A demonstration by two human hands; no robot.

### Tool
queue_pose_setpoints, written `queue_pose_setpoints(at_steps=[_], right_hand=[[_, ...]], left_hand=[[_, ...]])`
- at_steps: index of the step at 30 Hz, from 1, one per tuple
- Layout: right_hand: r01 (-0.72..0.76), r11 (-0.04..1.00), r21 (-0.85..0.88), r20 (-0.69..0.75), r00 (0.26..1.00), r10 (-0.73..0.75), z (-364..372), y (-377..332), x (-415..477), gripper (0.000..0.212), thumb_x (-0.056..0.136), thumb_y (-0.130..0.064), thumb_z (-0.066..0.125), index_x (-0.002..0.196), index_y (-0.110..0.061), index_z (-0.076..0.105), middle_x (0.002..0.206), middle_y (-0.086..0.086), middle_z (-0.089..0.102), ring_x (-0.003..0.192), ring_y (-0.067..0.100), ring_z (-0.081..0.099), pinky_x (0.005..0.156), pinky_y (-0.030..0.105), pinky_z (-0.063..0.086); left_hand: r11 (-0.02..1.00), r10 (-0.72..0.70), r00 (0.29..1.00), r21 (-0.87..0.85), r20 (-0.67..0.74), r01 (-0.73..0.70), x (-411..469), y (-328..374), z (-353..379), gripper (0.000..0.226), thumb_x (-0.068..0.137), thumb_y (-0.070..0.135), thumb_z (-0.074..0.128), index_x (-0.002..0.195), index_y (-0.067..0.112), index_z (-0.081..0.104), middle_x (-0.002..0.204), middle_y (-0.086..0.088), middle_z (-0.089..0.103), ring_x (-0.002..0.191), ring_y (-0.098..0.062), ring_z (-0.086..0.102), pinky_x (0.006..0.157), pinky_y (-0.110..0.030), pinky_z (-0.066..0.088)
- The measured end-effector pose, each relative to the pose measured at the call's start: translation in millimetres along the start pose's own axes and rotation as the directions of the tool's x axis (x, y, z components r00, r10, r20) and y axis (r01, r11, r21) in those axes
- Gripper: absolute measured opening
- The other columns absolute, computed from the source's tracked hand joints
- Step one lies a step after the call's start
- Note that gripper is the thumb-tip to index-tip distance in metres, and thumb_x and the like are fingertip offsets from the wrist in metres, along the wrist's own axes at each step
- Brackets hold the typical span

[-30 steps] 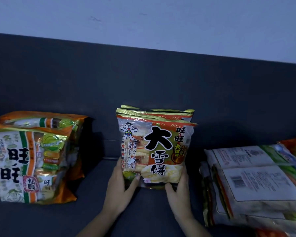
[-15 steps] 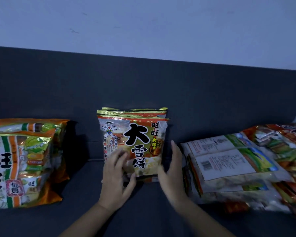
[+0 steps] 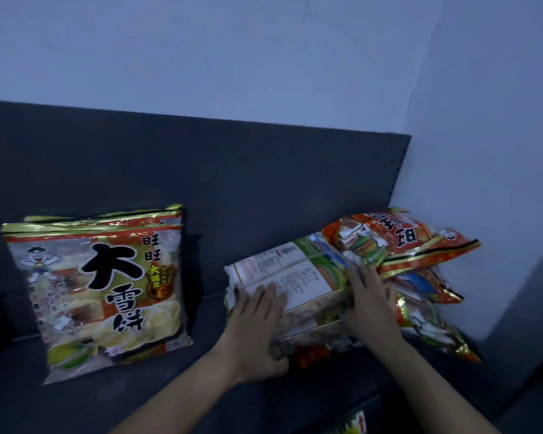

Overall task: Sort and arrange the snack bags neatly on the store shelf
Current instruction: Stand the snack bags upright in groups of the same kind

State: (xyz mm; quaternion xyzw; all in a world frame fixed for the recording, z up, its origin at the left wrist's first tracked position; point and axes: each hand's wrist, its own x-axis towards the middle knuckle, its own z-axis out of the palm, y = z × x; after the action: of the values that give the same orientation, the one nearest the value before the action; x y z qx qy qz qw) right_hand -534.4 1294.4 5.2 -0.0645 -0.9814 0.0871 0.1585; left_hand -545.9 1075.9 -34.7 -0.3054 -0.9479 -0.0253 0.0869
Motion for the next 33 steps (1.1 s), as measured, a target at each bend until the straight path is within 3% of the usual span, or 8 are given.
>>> queue_pose_setpoints(at_steps=[4, 8, 10, 13, 17, 21, 26, 33], right_hand=[[0.017, 0.997, -0.075, -0.129, 0.991, -0.027, 11, 10, 7, 0.07, 0.068, -0.01, 0.073, 0.134, -0.011, 0.048, 0.131, 0.013, 0.054, 0.12, 0.036, 0.046, 0.089, 0.048, 0.04], [0.167, 0.985, -0.034, -0.35, 0.922, -0.168, 5, 7, 22, 0.054, 0.066, -0.013, 0.078, 0.118, -0.017, 0.062, 0.106, 0.007, 0.068, 0.104, 0.031, 0.051, 0.088, 0.042, 0.03], [0.312, 0.95, 0.004, -0.486, 0.831, -0.271, -7, -4, 27, 0.045, 0.07, -0.016, 0.073, 0.114, -0.02, 0.065, 0.097, 0.001, 0.068, 0.098, 0.022, 0.048, 0.089, 0.038, 0.027], [0.532, 0.833, 0.152, -0.614, 0.711, -0.342, -23, -28, 31, 0.042, 0.078, -0.017, 0.068, 0.12, -0.014, 0.062, 0.094, 0.001, 0.065, 0.094, 0.015, 0.048, 0.086, 0.029, 0.032], [0.409, 0.462, 0.787, -0.31, 0.91, -0.276, -18, -60, 27, 0.083, 0.081, -0.014, 0.072, 0.142, -0.034, 0.02, 0.132, -0.015, 0.043, 0.124, -0.002, 0.04, 0.102, 0.016, 0.035], [0.111, 0.319, 0.941, -0.048, 0.979, -0.199, 10, -88, 27, 0.106, 0.073, -0.024, 0.074, 0.148, -0.032, -0.002, 0.143, -0.018, 0.022, 0.135, 0.0, 0.021, 0.103, 0.022, 0.028], [-0.216, 0.217, 0.952, 0.3, 0.8, -0.519, 43, -132, 9, 0.066, 0.075, -0.004, 0.075, 0.131, -0.018, 0.045, 0.126, 0.002, 0.062, 0.108, 0.011, 0.063, 0.074, 0.02, 0.053], [-0.179, 0.241, 0.954, 0.289, 0.763, -0.578, 91, -188, -40, 0.062, 0.067, -0.024, 0.079, 0.12, -0.026, 0.048, 0.113, -0.008, 0.065, 0.105, 0.007, 0.063, 0.079, 0.016, 0.05]], left_hand=[[0.98, -0.18, 0.978, 0.066, -0.106, 0.188, 22, 23, -3, 0.085, 0.079, 0.059, 0.03, 0.147, 0.011, 0.015, 0.155, -0.018, 0.014, 0.141, -0.036, 0.018, 0.113, -0.051, 0.019], [0.939, -0.327, 0.933, 0.053, -0.152, 0.339, 47, 39, -6, 0.078, 0.076, 0.047, 0.063, 0.136, 0.004, 0.038, 0.132, -0.023, 0.048, 0.115, -0.038, 0.052, 0.085, -0.042, 0.049], [0.923, -0.382, 0.899, -0.04, -0.215, 0.383, 48, 36, -17, 0.082, 0.057, 0.049, 0.079, 0.122, 0.008, 0.047, 0.103, -0.012, 0.063, 0.087, -0.026, 0.065, 0.061, -0.031, 0.05], [0.845, -0.513, 0.783, -0.364, -0.35, 0.391, 33, 13, -30, 0.056, 0.077, 0.045, 0.064, 0.125, 0.022, 0.045, 0.105, 0.004, 0.065, 0.093, -0.018, 0.064, 0.067, -0.029, 0.046], [0.733, -0.587, 0.687, -0.641, -0.428, 0.228, -8, -25, -52, 0.043, 0.066, 0.035, 0.069, 0.107, 0.031, 0.057, 0.09, 0.014, 0.068, 0.082, -0.011, 0.065, 0.066, -0.032, 0.05], [0.4, -0.692, 0.671, -0.915, -0.266, 0.05, -51, -56, -73, 0.038, 0.057, 0.016, 0.072, 0.092, 0.027, 0.06, 0.082, 0.013, 0.07, 0.075, -0.006, 0.066, 0.065, -0.021, 0.053], [0.123, -0.683, 0.71, -0.985, -0.173, -0.122, -109, -77, -86, 0.049, 0.053, -0.004, 0.076, 0.096, 0.014, 0.061, 0.08, 0.004, 0.075, 0.072, -0.008, 0.07, 0.058, -0.018, 0.054], [0.352, -0.839, 0.47, -0.932, -0.273, 0.087, -184, -100, -45, 0.053, 0.073, 0.038, 0.079, 0.113, 0.038, 0.044, 0.108, 0.01, 0.063, 0.099, -0.001, 0.063, 0.08, -0.02, 0.052]])
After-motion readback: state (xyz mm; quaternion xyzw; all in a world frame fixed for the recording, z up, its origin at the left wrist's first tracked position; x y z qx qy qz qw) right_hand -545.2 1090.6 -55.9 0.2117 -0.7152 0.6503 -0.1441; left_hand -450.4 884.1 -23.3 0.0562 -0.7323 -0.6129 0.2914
